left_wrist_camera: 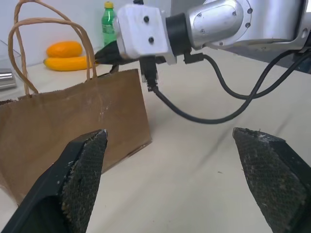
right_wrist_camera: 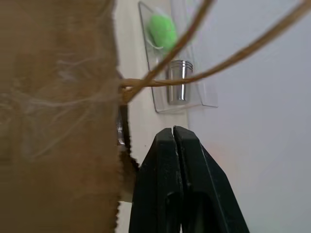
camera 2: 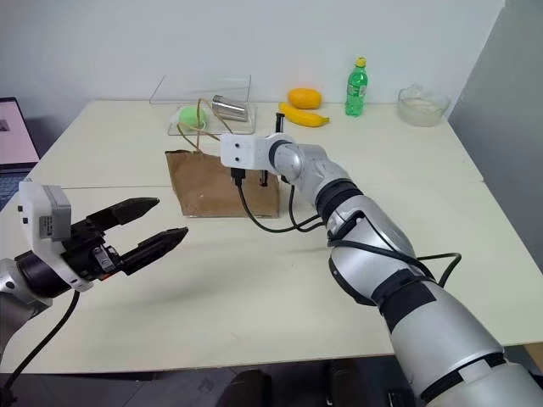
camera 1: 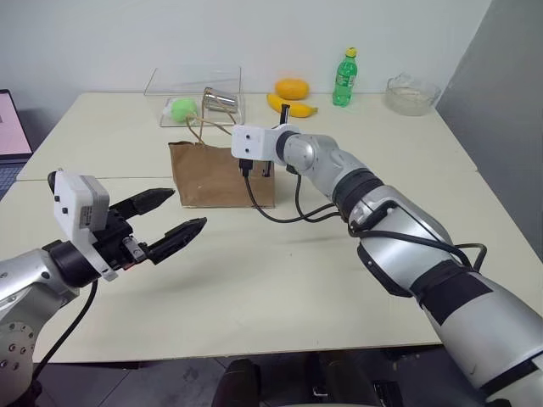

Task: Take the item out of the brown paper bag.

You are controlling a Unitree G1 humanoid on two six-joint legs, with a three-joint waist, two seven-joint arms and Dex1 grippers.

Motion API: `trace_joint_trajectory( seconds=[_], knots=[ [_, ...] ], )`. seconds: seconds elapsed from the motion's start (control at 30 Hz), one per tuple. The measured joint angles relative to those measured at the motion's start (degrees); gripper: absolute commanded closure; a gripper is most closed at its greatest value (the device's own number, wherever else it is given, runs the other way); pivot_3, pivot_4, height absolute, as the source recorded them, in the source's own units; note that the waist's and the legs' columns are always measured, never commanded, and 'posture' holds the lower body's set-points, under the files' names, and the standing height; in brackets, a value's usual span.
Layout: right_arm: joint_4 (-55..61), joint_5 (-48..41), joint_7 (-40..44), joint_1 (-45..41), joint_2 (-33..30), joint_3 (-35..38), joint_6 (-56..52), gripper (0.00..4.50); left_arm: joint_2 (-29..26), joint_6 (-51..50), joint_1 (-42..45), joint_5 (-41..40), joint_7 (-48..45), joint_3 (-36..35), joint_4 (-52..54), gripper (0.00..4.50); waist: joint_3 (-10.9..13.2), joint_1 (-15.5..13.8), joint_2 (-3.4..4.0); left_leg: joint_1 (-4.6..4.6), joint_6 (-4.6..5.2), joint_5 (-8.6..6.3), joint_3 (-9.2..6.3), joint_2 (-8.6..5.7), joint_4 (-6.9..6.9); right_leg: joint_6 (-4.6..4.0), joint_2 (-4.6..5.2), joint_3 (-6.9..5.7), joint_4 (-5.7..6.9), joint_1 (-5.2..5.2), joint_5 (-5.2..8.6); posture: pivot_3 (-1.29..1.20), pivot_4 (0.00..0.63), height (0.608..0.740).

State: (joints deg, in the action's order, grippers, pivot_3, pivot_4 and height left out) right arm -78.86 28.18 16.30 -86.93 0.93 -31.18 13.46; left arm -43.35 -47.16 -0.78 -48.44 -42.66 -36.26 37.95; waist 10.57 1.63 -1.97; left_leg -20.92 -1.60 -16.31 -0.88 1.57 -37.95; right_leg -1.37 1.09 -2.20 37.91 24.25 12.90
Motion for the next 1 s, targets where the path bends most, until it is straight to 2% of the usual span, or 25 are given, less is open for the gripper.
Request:
trace_joint_trajectory(
  seconds=[0.37,0.53,0.63,0.8,1.0],
  knots=[
    [4.0,-3.4,25.2,6.0,-2.3,4.4,13.1,4.46,-5.1,2.7,-10.9,0.4,-5.4,0.0,0.9,0.18,0.0,0.1,0.02,0.07,0.0,0.0,-0.01,0.05,0.02,-0.08,-0.04,-0.03,-0.01,-0.04,0.07,0.0,0.15,0.74],
    [8.7,-5.8,33.0,11.8,-5.7,5.7,17.1,4.46,-7.1,4.0,-14.9,1.1,-8.5,-1.3,1.4,0.18,0.0,0.0,0.0,0.07,0.0,0.0,-0.02,0.05,0.03,-0.11,-0.04,-0.04,-0.02,-0.06,0.1,0.0,0.15,0.74],
    [14.7,-8.0,38.2,18.5,-9.3,5.9,19.1,4.46,-8.3,4.0,-17.8,0.8,-10.6,-3.7,2.8,0.18,0.0,-0.2,0.01,0.08,0.0,0.0,-0.05,0.03,0.03,-0.05,-0.03,-0.07,-0.06,-0.1,0.14,0.0,0.15,0.74],
    [23.5,-9.7,45.7,29.2,-13.7,5.4,16.1,4.46,-9.3,3.6,-19.8,-0.8,-12.8,-4.9,3.1,0.18,0.0,-0.1,0.08,0.09,0.0,0.0,-0.01,0.05,0.02,0.15,-0.04,-0.04,-0.01,-0.07,0.26,0.0,0.15,0.74],
    [36.9,-14.9,46.8,33.7,-14.3,8.0,8.5,4.46,-12.0,3.6,-16.1,-1.2,-13.0,-5.1,1.6,0.18,0.1,0.1,0.16,0.15,0.0,0.0,-0.1,0.13,0.06,0.09,-0.24,-0.08,0.06,-0.05,0.31,0.0,0.15,0.74]
  ],
)
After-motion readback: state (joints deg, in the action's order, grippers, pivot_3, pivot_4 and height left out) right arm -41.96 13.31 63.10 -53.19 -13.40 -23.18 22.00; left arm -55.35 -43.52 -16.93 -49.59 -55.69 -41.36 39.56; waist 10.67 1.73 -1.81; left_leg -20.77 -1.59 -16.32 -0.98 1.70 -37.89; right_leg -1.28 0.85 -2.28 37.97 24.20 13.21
